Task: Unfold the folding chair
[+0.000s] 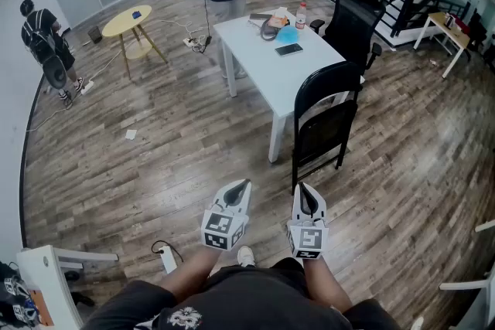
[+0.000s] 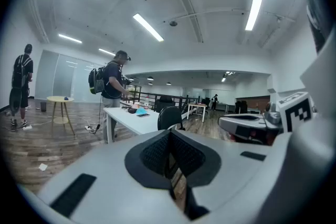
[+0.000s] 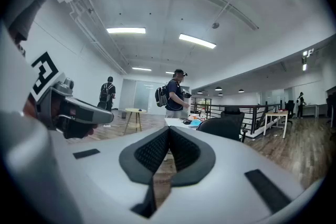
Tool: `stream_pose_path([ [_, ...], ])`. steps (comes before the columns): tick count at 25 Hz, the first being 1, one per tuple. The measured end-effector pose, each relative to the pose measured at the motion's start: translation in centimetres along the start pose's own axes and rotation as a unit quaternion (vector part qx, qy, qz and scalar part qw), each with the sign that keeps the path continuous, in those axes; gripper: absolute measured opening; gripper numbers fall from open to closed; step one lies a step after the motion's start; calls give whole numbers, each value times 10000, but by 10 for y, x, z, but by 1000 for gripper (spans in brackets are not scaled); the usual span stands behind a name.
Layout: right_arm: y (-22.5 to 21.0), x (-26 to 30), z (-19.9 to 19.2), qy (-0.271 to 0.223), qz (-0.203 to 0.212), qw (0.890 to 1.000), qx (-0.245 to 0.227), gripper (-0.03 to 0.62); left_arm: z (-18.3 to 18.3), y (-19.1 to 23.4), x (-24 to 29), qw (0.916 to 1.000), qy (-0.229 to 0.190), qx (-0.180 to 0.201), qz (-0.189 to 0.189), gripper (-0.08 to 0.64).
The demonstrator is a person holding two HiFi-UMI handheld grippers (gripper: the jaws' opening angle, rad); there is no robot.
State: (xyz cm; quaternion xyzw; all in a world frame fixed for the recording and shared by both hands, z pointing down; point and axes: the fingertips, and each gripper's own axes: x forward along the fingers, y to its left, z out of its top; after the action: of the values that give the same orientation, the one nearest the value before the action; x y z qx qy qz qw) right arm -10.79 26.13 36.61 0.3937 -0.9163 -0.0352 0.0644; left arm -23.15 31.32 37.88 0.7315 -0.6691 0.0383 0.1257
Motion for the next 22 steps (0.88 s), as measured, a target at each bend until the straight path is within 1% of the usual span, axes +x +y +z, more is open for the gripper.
stream_pose_path([
  [6,-8,45,-9,159,-164,9997,34,15,2,38,38,9999,115,-120,-21,5],
  [12,-35,96,-21,280,-284,9991,109,15,12,55,100,9996,167,-161,-140,5],
  [15,-56,129,-24,264,-322,9990,172,15,21,63,138,9996,177,-81,-187,5],
  [19,-85,174,-30,401,-292,9983,307,15,41,77,196,9994,240,41,-253,5],
  [22,-107,200,-36,514,-258,9977,370,14,59,88,241,9989,299,242,-276,5],
])
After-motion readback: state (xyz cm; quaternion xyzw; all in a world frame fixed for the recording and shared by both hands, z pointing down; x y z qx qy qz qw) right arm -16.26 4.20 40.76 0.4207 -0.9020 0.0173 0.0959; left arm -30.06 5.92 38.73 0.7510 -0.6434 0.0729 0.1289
